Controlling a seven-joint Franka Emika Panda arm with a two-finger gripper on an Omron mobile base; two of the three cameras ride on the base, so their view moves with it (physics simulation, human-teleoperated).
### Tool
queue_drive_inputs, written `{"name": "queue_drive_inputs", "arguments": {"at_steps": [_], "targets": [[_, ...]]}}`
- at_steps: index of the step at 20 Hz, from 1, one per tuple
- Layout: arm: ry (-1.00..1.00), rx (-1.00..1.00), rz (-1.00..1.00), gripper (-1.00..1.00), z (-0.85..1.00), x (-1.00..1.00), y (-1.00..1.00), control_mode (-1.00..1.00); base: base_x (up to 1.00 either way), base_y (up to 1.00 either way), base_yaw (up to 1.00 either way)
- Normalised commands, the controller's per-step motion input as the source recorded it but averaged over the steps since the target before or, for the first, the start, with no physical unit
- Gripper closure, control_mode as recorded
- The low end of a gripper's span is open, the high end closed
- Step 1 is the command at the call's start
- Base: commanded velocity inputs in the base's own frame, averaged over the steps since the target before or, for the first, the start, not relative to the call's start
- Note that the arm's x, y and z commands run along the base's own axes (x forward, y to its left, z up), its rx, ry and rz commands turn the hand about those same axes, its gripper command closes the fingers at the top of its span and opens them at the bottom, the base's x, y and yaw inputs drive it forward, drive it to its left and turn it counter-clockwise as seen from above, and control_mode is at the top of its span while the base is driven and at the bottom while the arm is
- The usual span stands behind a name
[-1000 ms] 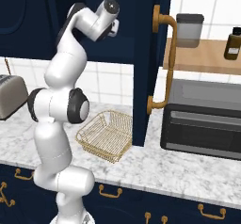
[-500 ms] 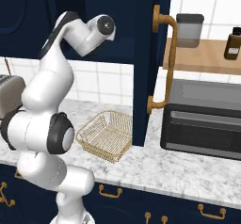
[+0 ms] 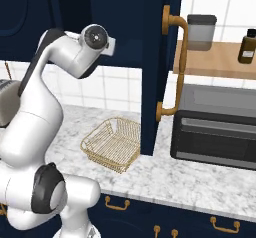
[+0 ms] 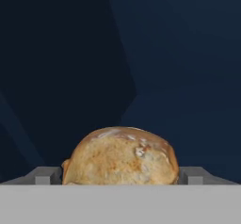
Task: Open the cabinet, pick up the bread from the cabinet and place it in the basket. Then move the basket to the dining counter.
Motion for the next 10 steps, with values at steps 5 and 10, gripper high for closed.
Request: {"name": "queue_drive_inputs", "arguments": {"at_steps": [5,10], "targets": [[0.14,0.0,-0.07,1.0,-0.26,-1.0,-0.1,-1.0,0.0,0.0,0.0],[0.17,-0.07,-0.13,1.0,-0.79,-1.0,-0.23,-1.0,0.0,0.0,0.0]]}}
